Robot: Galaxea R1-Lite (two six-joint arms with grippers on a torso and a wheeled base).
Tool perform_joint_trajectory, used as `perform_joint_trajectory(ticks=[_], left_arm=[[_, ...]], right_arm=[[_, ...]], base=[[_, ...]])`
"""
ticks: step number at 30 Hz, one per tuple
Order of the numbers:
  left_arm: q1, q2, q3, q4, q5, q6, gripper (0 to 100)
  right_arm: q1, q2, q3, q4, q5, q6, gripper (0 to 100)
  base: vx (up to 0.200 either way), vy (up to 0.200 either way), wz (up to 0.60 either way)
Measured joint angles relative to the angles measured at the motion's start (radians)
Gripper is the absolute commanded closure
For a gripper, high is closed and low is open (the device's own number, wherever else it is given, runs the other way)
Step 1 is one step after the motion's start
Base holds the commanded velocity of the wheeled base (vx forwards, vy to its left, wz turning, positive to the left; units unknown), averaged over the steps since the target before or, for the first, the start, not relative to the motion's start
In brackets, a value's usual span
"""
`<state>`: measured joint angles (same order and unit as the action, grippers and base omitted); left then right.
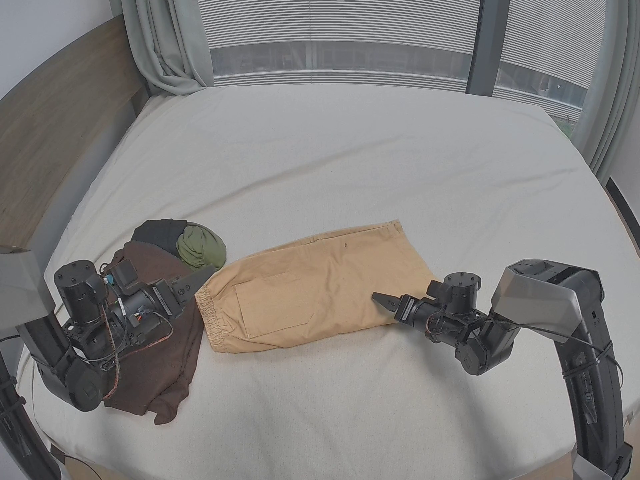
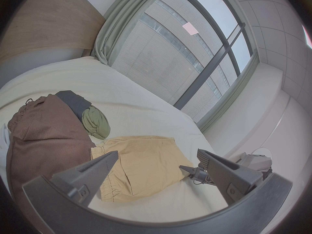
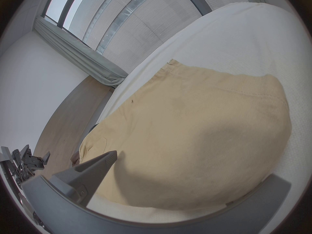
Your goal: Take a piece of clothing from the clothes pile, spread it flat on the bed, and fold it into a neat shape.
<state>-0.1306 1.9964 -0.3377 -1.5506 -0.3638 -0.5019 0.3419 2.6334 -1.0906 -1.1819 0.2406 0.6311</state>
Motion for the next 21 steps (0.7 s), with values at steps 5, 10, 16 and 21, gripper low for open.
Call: perform_joint_trajectory(ticks=[5,10,16,21], left_arm=[[0.000,0.000,0.000,0.000,-0.001,-0.001,0],[0.000,0.001,0.000,0.000,-0.001,-0.001,0],[0.000,0.001,0.000,0.000,-0.001,-0.001,0],[0.000,0.001,0.000,0.000,-0.001,-0.001,0]], right_arm=[[0.001,0.003,0.003,0.001,0.001,0.001,0],[0.011,0.004,0.011,-0.001,0.003,0.002,0],[0.016,0.005,0.014,-0.023,0.003,0.005,0],[0.017,0.007,0.014,-0.025,0.003,0.006,100]], base=[[0.000,0.000,0.00],[0.000,0.000,0.00],[0.000,0.000,0.00],[0.000,0.000,0.00]])
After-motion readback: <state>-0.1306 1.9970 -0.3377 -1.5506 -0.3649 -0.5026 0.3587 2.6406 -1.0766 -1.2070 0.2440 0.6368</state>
